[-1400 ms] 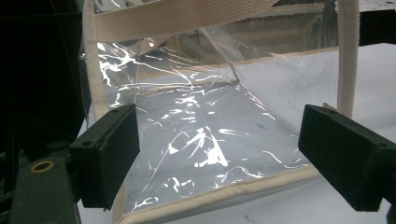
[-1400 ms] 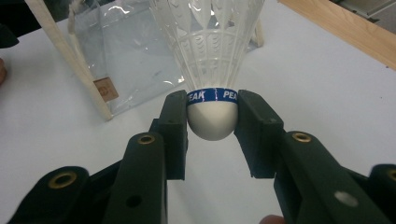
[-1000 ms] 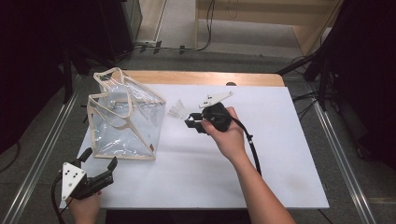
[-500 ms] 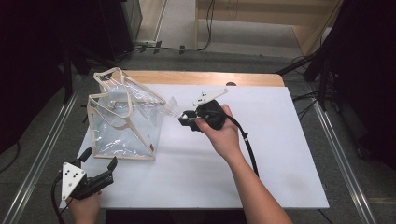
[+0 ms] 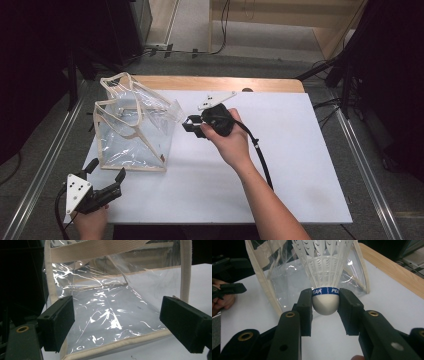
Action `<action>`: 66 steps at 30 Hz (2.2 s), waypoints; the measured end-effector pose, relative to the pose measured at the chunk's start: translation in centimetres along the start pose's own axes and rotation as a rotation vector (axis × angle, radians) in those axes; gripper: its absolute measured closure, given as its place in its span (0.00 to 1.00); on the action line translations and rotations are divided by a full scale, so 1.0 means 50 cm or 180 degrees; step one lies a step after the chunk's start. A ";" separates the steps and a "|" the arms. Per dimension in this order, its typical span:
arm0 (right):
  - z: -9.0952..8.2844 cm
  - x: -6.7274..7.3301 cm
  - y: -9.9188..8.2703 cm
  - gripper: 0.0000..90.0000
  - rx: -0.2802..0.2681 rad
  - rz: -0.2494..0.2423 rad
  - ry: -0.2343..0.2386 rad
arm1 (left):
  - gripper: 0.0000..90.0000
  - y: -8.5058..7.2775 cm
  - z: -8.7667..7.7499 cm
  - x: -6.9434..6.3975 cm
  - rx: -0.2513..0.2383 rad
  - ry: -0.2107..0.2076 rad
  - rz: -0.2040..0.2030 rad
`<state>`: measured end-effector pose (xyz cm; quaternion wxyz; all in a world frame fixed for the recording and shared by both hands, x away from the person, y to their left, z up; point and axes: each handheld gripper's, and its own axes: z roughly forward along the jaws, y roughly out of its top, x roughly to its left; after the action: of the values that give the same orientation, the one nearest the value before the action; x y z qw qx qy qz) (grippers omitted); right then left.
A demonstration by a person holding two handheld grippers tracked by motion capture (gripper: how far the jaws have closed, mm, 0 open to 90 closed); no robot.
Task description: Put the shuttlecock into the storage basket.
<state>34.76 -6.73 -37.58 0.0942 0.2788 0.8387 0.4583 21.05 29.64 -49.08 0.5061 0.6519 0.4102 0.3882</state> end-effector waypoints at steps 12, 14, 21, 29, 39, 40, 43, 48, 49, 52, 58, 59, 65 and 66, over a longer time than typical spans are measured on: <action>0.006 0.008 0.023 0.69 -0.0080 -0.0007 0.0054 | 0.15 0.000 0.000 0.000 0.0004 -0.0007 0.0005; 0.007 0.010 0.027 0.69 -0.0089 -0.0008 0.0060 | 0.15 0.000 0.000 0.000 0.0005 -0.0001 0.0001; 0.010 0.018 0.044 0.69 -0.0141 -0.0040 0.0067 | 0.15 0.000 0.000 -0.001 0.0003 -0.0004 0.0004; 0.015 0.026 0.062 0.69 -0.0178 -0.0060 0.0104 | 0.15 0.000 0.001 -0.001 -0.0005 -0.0002 -0.0004; 0.018 0.034 0.082 0.69 -0.0238 -0.0070 0.0127 | 0.15 0.000 0.001 0.000 -0.0007 -0.0003 -0.0007; 0.019 0.035 0.083 0.69 -0.0251 -0.0066 0.0137 | 0.15 0.000 0.001 0.000 -0.0007 -0.0005 -0.0007; 0.021 0.039 0.088 0.69 -0.0257 -0.0072 0.0146 | 0.15 0.000 0.001 0.000 -0.0008 -0.0004 -0.0009; 0.026 0.046 0.097 0.69 -0.0275 -0.0103 0.0159 | 0.15 0.000 0.001 0.000 -0.0008 -0.0003 -0.0003; 0.026 0.047 0.098 0.69 -0.0278 -0.0103 0.0165 | 0.15 0.000 0.001 0.000 -0.0008 -0.0001 -0.0002; 0.029 0.051 0.104 0.69 -0.0288 -0.0116 0.0176 | 0.15 0.000 0.001 0.000 -0.0009 -0.0003 -0.0004; 0.034 0.060 0.116 0.69 -0.0311 -0.0135 0.0197 | 0.15 0.000 0.001 0.000 -0.0015 -0.0002 -0.0012; 0.035 0.061 0.118 0.69 -0.0305 -0.0135 0.0200 | 0.15 0.000 0.001 0.000 -0.0014 -0.0001 -0.0010; 0.039 0.070 0.132 0.69 -0.0346 -0.0146 0.0227 | 0.15 0.000 0.001 0.000 -0.0016 -0.0005 -0.0013; 0.041 0.071 0.134 0.69 -0.0362 -0.0154 0.0233 | 0.15 0.000 0.001 0.000 -0.0017 -0.0006 -0.0014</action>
<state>35.21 -0.45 -32.89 0.0902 0.2357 0.8206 0.5127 21.09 29.64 -49.07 0.5091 0.6499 0.4101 0.3876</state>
